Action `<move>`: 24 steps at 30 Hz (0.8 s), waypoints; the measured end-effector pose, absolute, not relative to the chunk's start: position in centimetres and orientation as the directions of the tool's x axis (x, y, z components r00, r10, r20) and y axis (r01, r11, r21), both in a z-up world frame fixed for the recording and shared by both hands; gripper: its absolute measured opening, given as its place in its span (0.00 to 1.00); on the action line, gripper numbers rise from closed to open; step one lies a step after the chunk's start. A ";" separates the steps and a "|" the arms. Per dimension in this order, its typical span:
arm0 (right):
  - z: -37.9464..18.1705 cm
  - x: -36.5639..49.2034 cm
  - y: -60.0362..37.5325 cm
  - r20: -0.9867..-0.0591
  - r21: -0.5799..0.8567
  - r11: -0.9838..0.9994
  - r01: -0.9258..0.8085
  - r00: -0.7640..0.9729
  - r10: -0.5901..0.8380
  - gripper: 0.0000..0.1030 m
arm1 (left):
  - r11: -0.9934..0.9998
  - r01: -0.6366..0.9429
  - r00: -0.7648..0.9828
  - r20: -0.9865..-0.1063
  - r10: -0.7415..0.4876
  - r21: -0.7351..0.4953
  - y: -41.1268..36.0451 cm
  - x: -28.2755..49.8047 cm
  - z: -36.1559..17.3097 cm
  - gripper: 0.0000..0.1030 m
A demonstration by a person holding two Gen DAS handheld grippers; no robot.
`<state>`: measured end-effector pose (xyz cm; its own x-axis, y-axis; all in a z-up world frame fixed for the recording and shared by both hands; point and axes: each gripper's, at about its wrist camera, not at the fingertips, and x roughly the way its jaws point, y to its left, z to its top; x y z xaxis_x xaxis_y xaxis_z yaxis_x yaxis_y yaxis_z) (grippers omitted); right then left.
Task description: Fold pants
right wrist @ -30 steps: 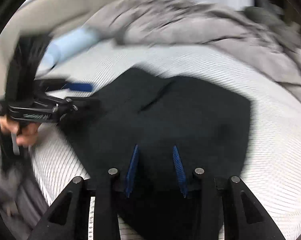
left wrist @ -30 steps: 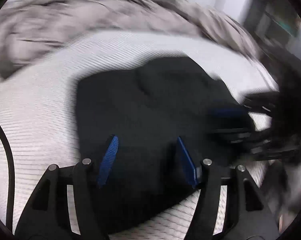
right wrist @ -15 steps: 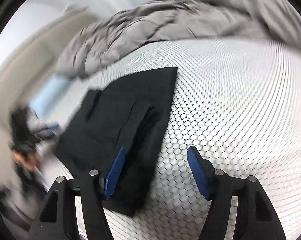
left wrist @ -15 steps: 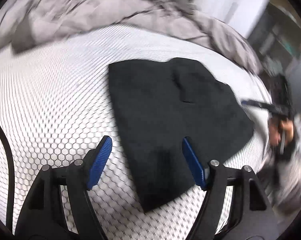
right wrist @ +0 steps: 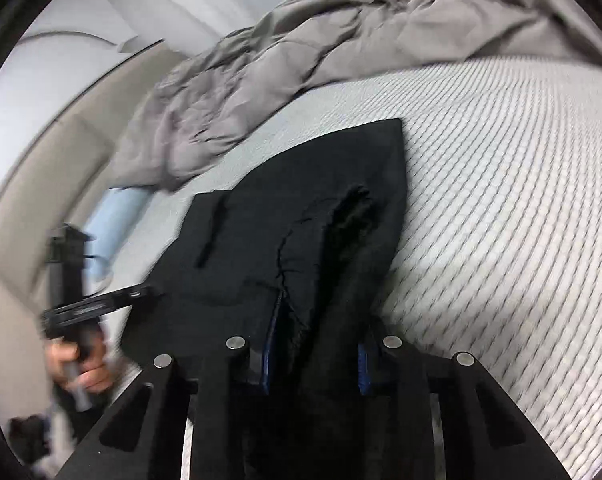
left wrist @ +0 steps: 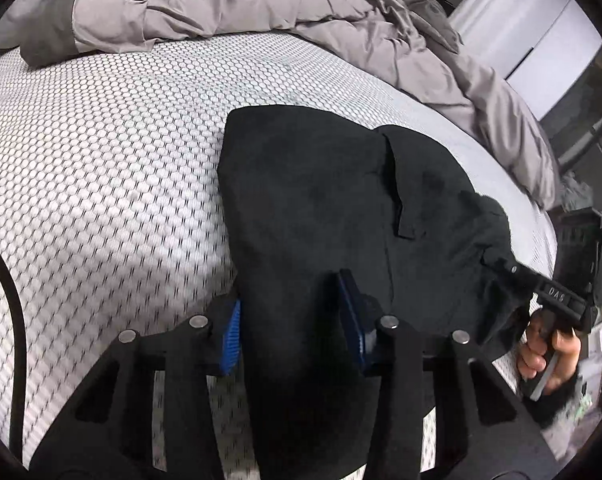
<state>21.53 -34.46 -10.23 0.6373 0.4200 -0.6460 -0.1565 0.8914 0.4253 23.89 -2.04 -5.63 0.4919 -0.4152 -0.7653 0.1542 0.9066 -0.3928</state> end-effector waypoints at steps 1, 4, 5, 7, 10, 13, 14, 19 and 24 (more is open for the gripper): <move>-10.8 22.2 -34.8 -0.676 0.413 0.902 -0.124 0.622 0.395 0.42 | 0.909 0.137 0.489 -0.771 -0.409 -0.395 -2.2 23.8 -5.8 0.41; -11.4 22.2 -36.0 -0.695 0.473 0.877 -0.091 0.573 0.434 0.51 | 0.909 0.122 0.508 -0.761 -0.403 -0.399 -1.5 23.2 -5.5 0.41; -11.0 21.6 -36.3 -0.698 0.459 0.883 -0.098 0.575 0.427 0.55 | 0.920 0.115 0.531 -0.759 -0.376 -0.375 -1.2 22.5 -5.2 0.42; -9.7 19.5 -36.3 -0.703 0.367 0.921 -0.133 0.608 0.368 0.67 | 0.937 0.124 0.580 -0.742 -0.336 -0.328 -0.9 20.5 -4.7 0.50; -10.1 16.8 -35.8 -0.754 0.165 0.967 -0.195 0.607 0.252 0.76 | 0.939 0.199 0.557 -0.756 -0.344 -0.281 -1.6 18.3 -4.9 0.58; -10.9 15.7 -37.6 -0.772 0.117 0.982 -0.146 0.609 0.182 0.76 | 0.957 0.181 0.571 -0.768 -0.290 -0.227 -1.6 17.7 -5.1 0.60; -10.8 15.4 -38.2 -0.771 0.123 0.984 -0.128 0.612 0.176 0.76 | 0.957 0.170 0.579 -0.762 -0.290 -0.235 -1.6 17.5 -4.8 0.60; -7.6 12.6 -38.9 -0.660 0.171 0.974 -0.149 0.717 0.226 0.90 | 0.970 0.163 0.719 -0.651 -0.243 -0.181 -2.9 15.1 -0.9 0.75; -4.2 11.5 -35.2 -0.545 0.098 0.974 -0.207 0.807 0.226 1.00 | 0.974 0.204 0.829 -0.512 -0.225 -0.098 -6.4 12.2 2.6 0.99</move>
